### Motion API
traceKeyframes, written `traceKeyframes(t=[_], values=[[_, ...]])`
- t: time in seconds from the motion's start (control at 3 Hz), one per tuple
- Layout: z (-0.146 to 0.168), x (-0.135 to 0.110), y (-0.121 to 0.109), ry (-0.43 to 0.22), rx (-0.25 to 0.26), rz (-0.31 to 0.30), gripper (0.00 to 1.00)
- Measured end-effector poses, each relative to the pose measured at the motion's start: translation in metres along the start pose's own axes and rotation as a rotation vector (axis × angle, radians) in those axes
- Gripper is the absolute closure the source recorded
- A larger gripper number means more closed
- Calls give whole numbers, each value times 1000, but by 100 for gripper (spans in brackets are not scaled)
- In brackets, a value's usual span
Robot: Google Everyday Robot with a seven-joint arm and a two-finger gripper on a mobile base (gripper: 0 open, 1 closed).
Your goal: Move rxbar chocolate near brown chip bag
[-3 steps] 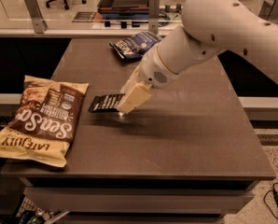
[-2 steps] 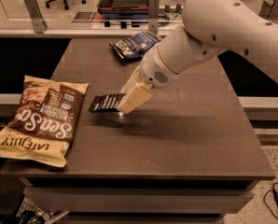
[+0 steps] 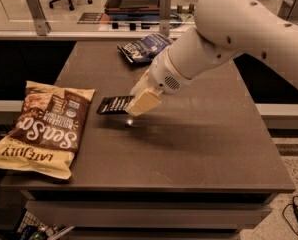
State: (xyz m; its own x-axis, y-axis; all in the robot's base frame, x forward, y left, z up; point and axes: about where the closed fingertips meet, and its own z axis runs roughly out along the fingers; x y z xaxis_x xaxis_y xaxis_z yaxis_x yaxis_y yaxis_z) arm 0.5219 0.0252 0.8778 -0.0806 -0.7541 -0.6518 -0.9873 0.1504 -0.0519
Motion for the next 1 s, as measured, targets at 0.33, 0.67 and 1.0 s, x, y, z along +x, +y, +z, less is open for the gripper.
traceKeyframes(t=[0.33,0.67,1.0], values=[[0,-1,1,1,0,-3,12],[0,-3,2,1,-1,-6,0],[0,-3,2,1,-1,-6,0]])
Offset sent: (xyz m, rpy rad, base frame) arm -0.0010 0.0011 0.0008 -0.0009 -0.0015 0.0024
